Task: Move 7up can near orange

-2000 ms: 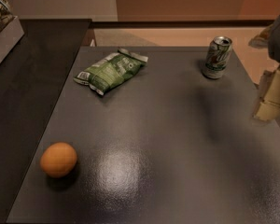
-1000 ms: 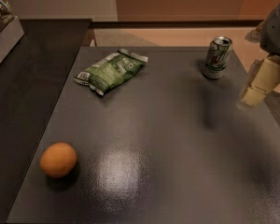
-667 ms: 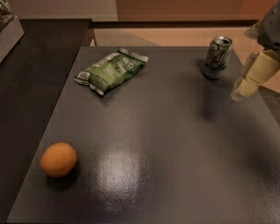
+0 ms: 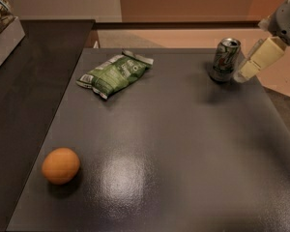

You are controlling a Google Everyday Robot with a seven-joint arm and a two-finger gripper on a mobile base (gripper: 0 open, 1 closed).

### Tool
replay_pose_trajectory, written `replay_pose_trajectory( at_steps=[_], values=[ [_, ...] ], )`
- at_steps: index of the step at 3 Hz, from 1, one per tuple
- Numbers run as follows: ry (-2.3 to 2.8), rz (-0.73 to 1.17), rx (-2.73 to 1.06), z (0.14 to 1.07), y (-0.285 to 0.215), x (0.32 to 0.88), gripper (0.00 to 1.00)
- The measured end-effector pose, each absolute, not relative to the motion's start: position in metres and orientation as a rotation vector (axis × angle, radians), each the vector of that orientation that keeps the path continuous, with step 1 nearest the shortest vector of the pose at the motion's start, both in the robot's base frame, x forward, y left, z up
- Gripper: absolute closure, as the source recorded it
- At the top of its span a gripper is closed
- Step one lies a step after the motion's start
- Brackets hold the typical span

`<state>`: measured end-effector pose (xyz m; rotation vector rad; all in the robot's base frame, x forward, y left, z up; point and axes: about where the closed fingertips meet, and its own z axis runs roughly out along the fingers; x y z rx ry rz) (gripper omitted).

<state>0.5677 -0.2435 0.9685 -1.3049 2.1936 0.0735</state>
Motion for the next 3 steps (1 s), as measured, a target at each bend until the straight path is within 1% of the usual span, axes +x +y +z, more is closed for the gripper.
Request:
replay_pose_trajectory(
  at_steps=[2, 3],
  values=[
    [2.155, 0.158, -1.182, 0.951, -0.263, 0.620, 0.00],
    [2.121, 0.185, -1.177, 0.936, -0.262, 0.641, 0.00]
  ],
)
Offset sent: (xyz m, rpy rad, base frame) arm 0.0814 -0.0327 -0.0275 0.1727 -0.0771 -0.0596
